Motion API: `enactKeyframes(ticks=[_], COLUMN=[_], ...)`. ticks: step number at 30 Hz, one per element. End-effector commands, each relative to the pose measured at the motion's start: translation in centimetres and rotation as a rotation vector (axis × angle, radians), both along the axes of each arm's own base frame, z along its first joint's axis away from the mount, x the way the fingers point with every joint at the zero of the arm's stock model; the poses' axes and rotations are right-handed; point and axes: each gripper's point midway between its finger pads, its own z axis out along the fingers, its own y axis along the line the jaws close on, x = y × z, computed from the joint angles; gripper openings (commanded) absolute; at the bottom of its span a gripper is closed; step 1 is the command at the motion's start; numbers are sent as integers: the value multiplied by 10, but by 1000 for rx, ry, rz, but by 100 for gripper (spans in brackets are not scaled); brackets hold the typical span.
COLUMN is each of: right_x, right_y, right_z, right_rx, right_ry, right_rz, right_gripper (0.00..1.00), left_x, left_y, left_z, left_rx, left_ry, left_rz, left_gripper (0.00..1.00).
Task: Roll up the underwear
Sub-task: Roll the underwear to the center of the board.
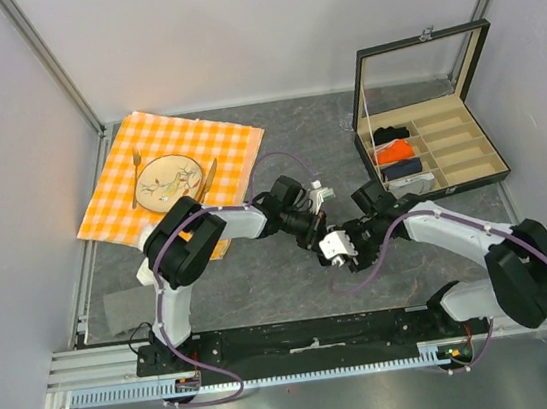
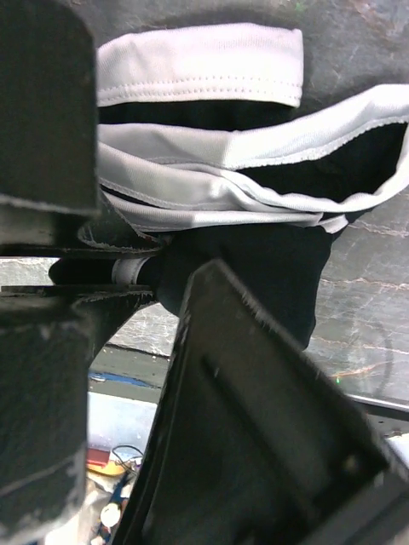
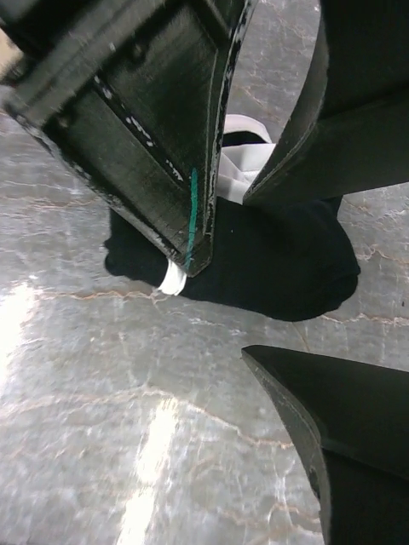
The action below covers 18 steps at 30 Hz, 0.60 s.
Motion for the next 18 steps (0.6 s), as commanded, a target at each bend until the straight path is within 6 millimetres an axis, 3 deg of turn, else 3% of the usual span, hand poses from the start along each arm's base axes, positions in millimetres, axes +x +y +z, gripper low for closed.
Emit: enactKeyframes(ticks=[1, 5, 6, 9, 10, 13, 15, 16, 17, 18], right_x=[21, 19, 16, 10, 7, -5, -12, -16, -19, -22], right_y=[-8, -14, -15, -12, -11, -5, -3, -4, -4, -4], right_z=[-22, -35, -39, -37, -32, -24, -24, -20, -21, -24], right_rx=[-89, -145, -158, -163, -163, -138, -132, -141, -144, -151], right_ry=[-49, 12, 41, 130, 165, 283, 361, 403, 429, 472], right_rz=[-57, -87, -93, -107, -103, -93, -87, -86, -84, -87], right_gripper=[70, 55, 46, 33, 31, 27, 26, 26, 26, 26], left_x=[-12, 8, 18, 27, 29, 31, 31, 21, 22, 18], left_y=[34, 32, 26, 33, 37, 52, 62, 73, 72, 74], left_z=[-54, -33, -11, 8, 25, 42, 44, 31, 43, 43], left_rx=[266, 205, 141, 101, 58, 9, -10, 8, -43, -55], left_ry=[154, 94, 38, -58, -125, -274, -339, -338, -381, -388], left_rz=[133, 230, 253, 322, 338, 386, 411, 415, 424, 421], left_gripper=[14, 32, 41, 53, 55, 63, 66, 66, 68, 70])
